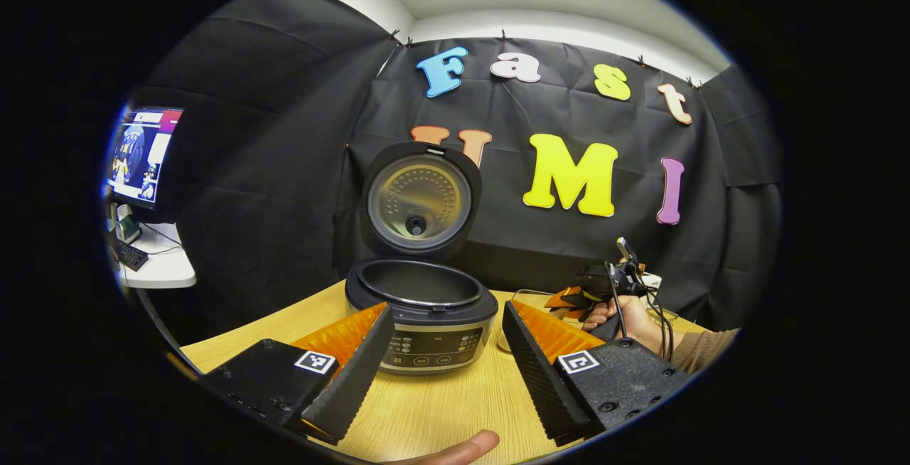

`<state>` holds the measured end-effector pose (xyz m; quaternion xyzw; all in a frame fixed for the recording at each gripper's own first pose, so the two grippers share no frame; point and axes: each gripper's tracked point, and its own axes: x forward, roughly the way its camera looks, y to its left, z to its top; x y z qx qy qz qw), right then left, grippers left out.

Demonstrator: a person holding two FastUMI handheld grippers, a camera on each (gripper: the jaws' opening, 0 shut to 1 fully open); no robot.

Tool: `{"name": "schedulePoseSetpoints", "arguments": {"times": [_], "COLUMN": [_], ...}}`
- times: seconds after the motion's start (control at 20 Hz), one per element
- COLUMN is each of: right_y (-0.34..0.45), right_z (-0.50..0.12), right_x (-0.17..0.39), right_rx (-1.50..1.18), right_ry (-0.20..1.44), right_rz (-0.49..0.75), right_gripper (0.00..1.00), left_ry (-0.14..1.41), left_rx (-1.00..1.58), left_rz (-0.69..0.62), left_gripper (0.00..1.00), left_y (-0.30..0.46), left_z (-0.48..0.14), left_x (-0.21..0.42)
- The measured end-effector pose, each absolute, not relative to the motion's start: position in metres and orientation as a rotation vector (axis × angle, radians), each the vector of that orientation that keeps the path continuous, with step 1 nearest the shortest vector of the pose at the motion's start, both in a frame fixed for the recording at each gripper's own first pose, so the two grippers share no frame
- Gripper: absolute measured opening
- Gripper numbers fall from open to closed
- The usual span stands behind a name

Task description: Close the left gripper, press the button to open the rice cooker; take a wooden spoon from the chopstick holder with the right hand, scoop a spoonful of rice and pour it into the rice cooker, then put the wooden spoon back into the chopstick holder.

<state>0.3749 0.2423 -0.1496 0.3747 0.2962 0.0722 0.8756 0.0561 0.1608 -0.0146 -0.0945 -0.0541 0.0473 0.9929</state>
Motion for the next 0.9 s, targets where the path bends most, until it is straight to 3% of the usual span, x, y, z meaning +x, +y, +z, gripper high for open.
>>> {"name": "schedulePoseSetpoints", "arguments": {"times": [0.9], "right_y": [0.241], "right_z": [-0.120], "right_x": [0.375], "right_rx": [0.872], "right_ry": [0.597], "right_rz": [0.156], "right_gripper": [0.10], "left_ry": [-0.088], "left_rx": [-0.177], "left_rz": [0.104], "left_gripper": [0.98], "left_y": [0.163], "left_z": [-0.020], "left_x": [0.058]}}
